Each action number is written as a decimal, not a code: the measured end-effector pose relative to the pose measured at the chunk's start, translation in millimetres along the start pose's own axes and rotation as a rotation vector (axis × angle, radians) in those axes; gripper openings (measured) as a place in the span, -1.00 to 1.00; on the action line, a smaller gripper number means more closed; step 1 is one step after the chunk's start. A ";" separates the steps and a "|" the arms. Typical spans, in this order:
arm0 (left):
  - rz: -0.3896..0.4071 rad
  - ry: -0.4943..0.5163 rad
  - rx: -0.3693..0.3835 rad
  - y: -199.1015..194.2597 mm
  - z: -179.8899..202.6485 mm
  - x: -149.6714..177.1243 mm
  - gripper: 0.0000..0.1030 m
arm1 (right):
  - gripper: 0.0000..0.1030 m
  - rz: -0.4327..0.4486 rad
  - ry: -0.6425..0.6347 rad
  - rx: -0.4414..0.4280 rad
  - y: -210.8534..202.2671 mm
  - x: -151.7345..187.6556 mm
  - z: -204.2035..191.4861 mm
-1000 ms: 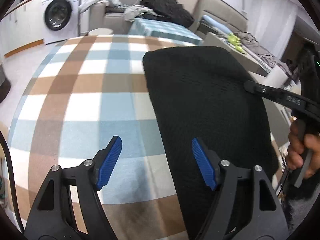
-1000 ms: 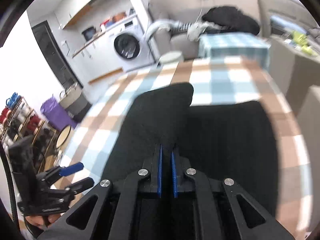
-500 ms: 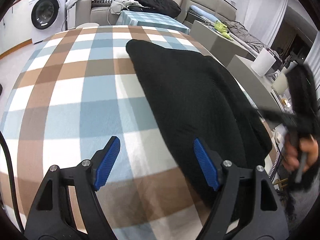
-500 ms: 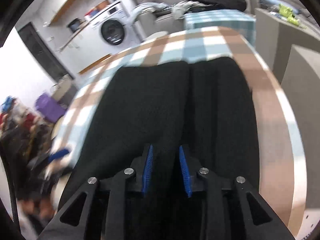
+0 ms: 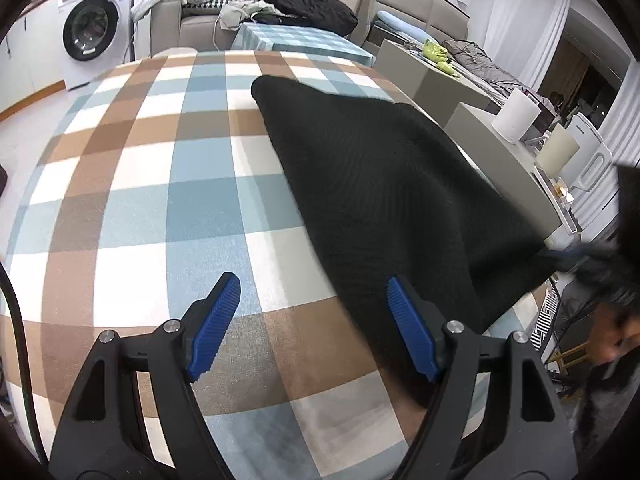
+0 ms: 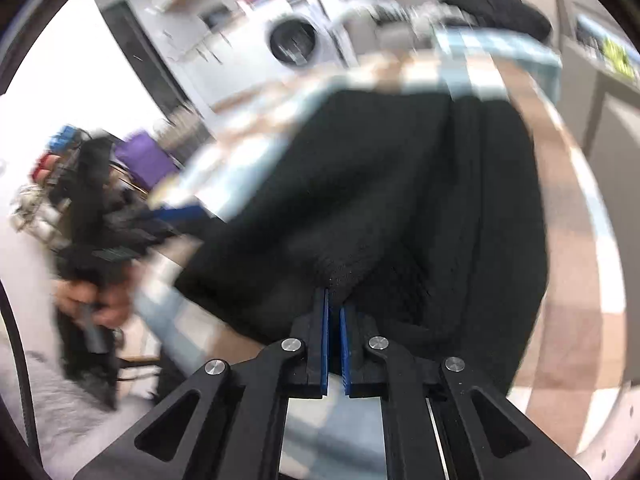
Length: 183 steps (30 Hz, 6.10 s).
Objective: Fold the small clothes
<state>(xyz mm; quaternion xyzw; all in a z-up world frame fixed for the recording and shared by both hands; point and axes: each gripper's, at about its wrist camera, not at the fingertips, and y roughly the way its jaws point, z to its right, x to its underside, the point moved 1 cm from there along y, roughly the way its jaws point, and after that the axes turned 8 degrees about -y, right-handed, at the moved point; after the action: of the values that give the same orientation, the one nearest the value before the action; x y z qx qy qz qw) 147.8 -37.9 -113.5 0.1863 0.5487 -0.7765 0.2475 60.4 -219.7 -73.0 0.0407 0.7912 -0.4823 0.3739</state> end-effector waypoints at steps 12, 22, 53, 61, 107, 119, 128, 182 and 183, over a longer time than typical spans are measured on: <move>-0.051 0.089 0.012 13.7 29.4 15.3 0.44 | -0.91 -0.152 0.127 0.049 19.9 27.7 47.4; -0.062 0.099 0.001 23.5 34.3 15.7 0.44 | -0.16 -0.098 0.081 0.001 9.2 19.9 27.0; -0.124 -0.047 0.117 67.8 23.6 -4.3 0.44 | -0.13 -0.046 0.161 0.246 17.5 11.2 61.4; -0.088 -0.134 0.137 83.2 25.0 -16.8 -0.51 | -0.13 -0.073 0.150 0.239 28.8 14.9 61.2; 0.077 -0.136 -0.132 -18.7 -86.9 -0.7 -0.16 | -0.84 -0.074 0.120 -0.070 152.2 -51.0 -10.9; 0.065 -0.082 -0.112 -18.0 -60.7 1.1 0.08 | -0.89 -0.087 0.115 0.122 113.7 -38.9 9.6; 0.032 -0.069 -0.132 -4.5 -56.6 8.0 0.08 | -0.67 -0.029 0.139 0.023 85.0 -23.3 12.0; 0.024 -0.080 -0.104 6.1 -68.3 -8.6 0.21 | -0.33 -0.042 0.101 -0.083 35.8 -12.3 -4.2; 0.024 -0.078 -0.103 3.5 -69.3 -5.1 0.21 | -0.32 -0.054 0.090 -0.092 33.9 -5.4 -11.6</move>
<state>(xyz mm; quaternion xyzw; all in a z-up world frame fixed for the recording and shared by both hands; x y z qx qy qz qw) 155.2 27.5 -136.1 0.1492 0.5757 -0.7509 0.2872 72.3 -190.8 -91.5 0.0238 0.8292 -0.4531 0.3264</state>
